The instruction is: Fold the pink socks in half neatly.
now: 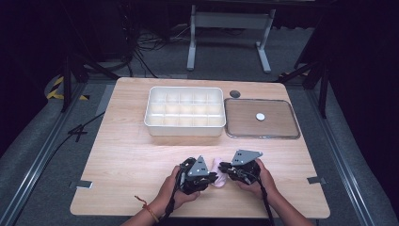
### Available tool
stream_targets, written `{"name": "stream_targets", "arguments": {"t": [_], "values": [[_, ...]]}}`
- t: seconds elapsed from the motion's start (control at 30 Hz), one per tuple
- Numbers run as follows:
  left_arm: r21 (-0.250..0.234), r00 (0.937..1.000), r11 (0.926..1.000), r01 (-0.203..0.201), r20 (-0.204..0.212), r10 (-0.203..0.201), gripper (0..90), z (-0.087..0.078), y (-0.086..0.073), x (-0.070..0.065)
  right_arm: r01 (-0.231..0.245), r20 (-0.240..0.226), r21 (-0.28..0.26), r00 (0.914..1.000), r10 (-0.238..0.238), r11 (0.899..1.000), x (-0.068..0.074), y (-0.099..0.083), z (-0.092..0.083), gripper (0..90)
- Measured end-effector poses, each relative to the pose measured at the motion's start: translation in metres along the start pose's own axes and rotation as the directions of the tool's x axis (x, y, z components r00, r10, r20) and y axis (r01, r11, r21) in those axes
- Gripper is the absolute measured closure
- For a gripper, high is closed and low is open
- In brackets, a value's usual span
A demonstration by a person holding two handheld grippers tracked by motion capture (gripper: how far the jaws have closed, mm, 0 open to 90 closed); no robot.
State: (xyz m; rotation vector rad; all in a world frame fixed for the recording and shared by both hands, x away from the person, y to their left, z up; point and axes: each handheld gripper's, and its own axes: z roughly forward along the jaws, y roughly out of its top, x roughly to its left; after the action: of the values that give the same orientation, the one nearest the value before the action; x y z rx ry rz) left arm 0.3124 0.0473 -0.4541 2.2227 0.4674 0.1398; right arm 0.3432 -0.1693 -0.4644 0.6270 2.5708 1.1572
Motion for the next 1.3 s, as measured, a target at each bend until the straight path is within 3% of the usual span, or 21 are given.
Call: {"name": "stream_targets", "arguments": {"t": [0.2,0.43,0.5,0.57,0.63,0.7,0.77,0.9,0.97,1.0,1.1,1.3], "values": [[0.04,0.9998,0.9991,-0.012,0.017,0.011,87.4,0.015,-0.007,-0.001,-0.006,-0.003,-0.003,1.0,0.006,1.0,0.0,-0.002,-0.001,81.0],[0.042,0.9995,0.9988,-0.024,0.023,0.024,88.8,0.022,-0.011,-0.007,0.001,0.009,-0.006,1.0,-0.001,1.0,-0.001,-0.002,-0.002,81.3],[0.089,0.9987,0.9949,-0.047,0.024,0.045,88.4,0.027,-0.012,-0.009,-0.002,0.032,-0.006,0.9995,0.002,1.0,-0.003,-0.002,-0.004,81.5],[0.08,0.9979,0.9947,-0.065,0.009,0.064,87.4,0.028,-0.012,-0.012,-0.019,0.064,-0.008,0.9977,0.02,1.0,-0.008,-0.004,-0.006,82.0],[0.079,0.9987,0.9956,-0.05,0.016,0.048,86.2,0.027,-0.012,-0.01,-0.049,0.043,-0.015,0.9979,0.049,0.999,-0.011,-0.006,-0.006,82.2],[0.072,0.999,0.9965,-0.041,0.02,0.04,84.2,0.025,-0.012,-0.008,-0.046,0.038,-0.015,0.9982,0.046,0.999,-0.011,-0.006,-0.005,82.7],[0.036,0.9992,0.999,-0.027,0.03,0.026,83.3,0.02,-0.01,-0.006,-0.044,0.032,-0.004,0.9985,0.044,0.999,-0.01,-0.006,-0.004,82.9],[-0.034,0.9999,0.9994,-0.01,-0.01,0.01,81.2,0.004,-0.003,0.003,-0.048,0.021,-0.007,0.9986,0.048,0.999,-0.013,-0.006,-0.004,83.0],[-0.047,0.9996,0.9989,0.003,-0.029,-0.004,80.6,0.002,-0.002,0.007,-0.049,0.019,-0.005,0.9986,0.049,0.999,-0.012,-0.006,-0.004,83.1],[-0.041,0.9982,0.999,0.017,-0.056,-0.019,76.5,0.003,-0.003,0.011,-0.041,0.024,-0.004,0.9989,0.041,0.999,-0.012,-0.006,-0.004,83.3],[-0.03,0.9978,0.9992,0.025,-0.061,-0.027,74.5,0.01,-0.004,0.014,-0.036,0.021,-0.002,0.9991,0.036,0.999,-0.011,-0.006,-0.003,83.5],[0.016,0.9964,0.9997,-0.021,-0.082,0.022,74.4,0.022,-0.006,0.009,-0.028,0.019,-0.004,0.9994,0.028,1.0,-0.01,-0.005,-0.002,83.5]]}}
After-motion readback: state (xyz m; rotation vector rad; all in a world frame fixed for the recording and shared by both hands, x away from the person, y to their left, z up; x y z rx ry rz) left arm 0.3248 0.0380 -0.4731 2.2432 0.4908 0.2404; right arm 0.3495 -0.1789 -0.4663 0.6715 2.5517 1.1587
